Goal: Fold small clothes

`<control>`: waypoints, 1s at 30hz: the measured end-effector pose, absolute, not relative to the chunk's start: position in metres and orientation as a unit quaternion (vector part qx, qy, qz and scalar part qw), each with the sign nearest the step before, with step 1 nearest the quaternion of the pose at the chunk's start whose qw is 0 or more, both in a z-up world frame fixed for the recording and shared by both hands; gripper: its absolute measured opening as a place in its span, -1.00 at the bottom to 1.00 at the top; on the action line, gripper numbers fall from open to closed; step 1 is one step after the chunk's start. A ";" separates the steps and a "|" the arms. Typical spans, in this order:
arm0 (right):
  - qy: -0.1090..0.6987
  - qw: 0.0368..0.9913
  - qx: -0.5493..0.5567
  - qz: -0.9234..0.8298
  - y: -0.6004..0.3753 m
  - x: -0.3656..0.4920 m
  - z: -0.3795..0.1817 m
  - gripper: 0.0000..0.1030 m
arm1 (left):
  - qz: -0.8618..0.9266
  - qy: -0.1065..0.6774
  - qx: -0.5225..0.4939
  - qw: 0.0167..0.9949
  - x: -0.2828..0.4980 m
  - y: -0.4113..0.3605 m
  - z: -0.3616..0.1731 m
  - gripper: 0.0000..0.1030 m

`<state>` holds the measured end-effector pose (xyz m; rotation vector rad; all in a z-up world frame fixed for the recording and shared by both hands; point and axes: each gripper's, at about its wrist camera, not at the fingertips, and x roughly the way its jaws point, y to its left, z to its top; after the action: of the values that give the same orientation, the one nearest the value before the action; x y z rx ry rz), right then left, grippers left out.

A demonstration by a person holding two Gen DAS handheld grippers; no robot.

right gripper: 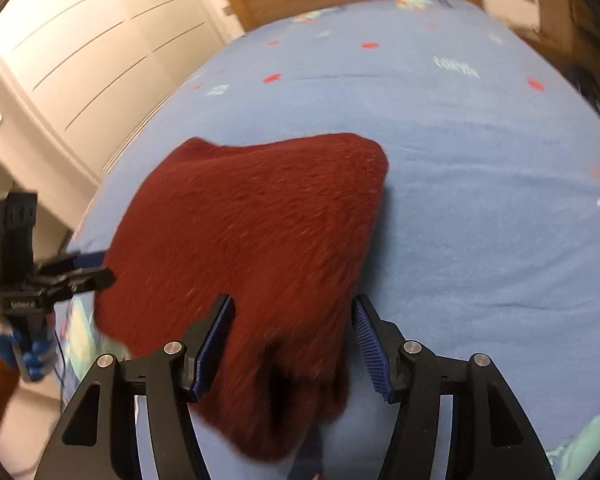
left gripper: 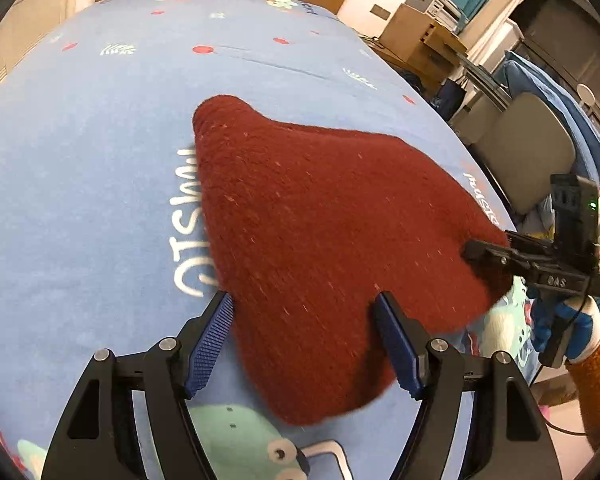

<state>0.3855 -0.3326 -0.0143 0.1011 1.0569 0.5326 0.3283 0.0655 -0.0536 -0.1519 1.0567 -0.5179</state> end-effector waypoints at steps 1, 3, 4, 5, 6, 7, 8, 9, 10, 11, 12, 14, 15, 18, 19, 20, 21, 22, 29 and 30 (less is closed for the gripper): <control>0.500 0.827 0.036 0.257 -0.329 0.377 -0.015 0.22 | -0.242 0.499 -0.066 0.830 0.326 0.060 -0.060 0.33; 0.508 0.823 0.006 0.253 -0.326 0.369 -0.023 0.22 | -0.234 0.504 -0.042 0.830 0.316 0.046 -0.069 0.37; 0.512 0.823 -0.009 0.244 -0.326 0.366 -0.029 0.22 | -0.232 0.507 -0.026 0.830 0.312 0.040 -0.072 0.41; 0.516 0.825 -0.015 0.231 -0.330 0.365 -0.033 0.22 | -0.228 0.508 -0.008 0.830 0.307 0.034 -0.075 0.43; 0.518 0.827 -0.013 0.217 -0.334 0.367 -0.036 0.28 | -0.224 0.506 0.009 0.833 0.303 0.028 -0.077 0.44; 0.520 0.830 -0.007 0.203 -0.342 0.370 -0.039 0.32 | -0.221 0.504 0.015 0.835 0.300 0.024 -0.080 0.47; 0.520 0.832 -0.004 0.193 -0.349 0.373 -0.040 0.34 | -0.218 0.504 0.012 0.836 0.299 0.022 -0.081 0.48; 0.520 0.833 -0.004 0.189 -0.357 0.370 -0.044 0.37 | -0.216 0.504 0.008 0.836 0.300 0.022 -0.085 0.49; 0.519 0.834 -0.009 0.186 -0.359 0.371 -0.045 0.39 | -0.213 0.504 0.004 0.837 0.301 0.025 -0.089 0.52; 0.518 0.835 -0.013 0.185 -0.357 0.374 -0.045 0.39 | -0.212 0.505 0.000 0.837 0.301 0.025 -0.092 0.53; 0.516 0.836 -0.014 0.184 -0.359 0.374 -0.047 0.42 | -0.211 0.508 -0.005 0.835 0.301 0.025 -0.098 0.54; 0.521 0.834 -0.002 0.180 -0.364 0.376 -0.055 0.49 | -0.211 0.511 -0.017 0.833 0.304 0.030 -0.104 0.59; 0.526 0.832 0.008 0.178 -0.359 0.386 -0.062 0.53 | -0.211 0.512 -0.024 0.832 0.304 0.032 -0.106 0.60; 0.533 0.826 0.043 0.177 -0.369 0.381 -0.067 0.55 | -0.210 0.515 -0.042 0.830 0.303 0.037 -0.104 0.61; 0.534 0.825 0.045 0.176 -0.368 0.382 -0.065 0.55 | -0.210 0.514 -0.044 0.831 0.305 0.038 -0.099 0.61; 0.534 0.825 0.046 0.178 -0.367 0.381 -0.061 0.55 | -0.210 0.511 -0.044 0.832 0.304 0.040 -0.093 0.60; 0.531 0.827 0.047 0.180 -0.368 0.378 -0.056 0.55 | -0.211 0.505 -0.045 0.836 0.302 0.043 -0.085 0.60; 0.526 0.830 0.050 0.182 -0.368 0.375 -0.049 0.55 | -0.212 0.497 -0.049 0.840 0.300 0.047 -0.076 0.59; 0.490 0.845 0.083 0.199 -0.374 0.362 -0.010 0.55 | -0.200 0.468 -0.065 0.858 0.300 0.070 -0.047 0.58; 0.484 0.847 0.090 0.200 -0.375 0.361 -0.006 0.55 | -0.196 0.467 -0.065 0.860 0.302 0.073 -0.046 0.58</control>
<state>0.3608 -0.3750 -0.0065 0.1897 1.0217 0.4225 0.3017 0.0730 -0.0462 -0.1375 0.9797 -0.4109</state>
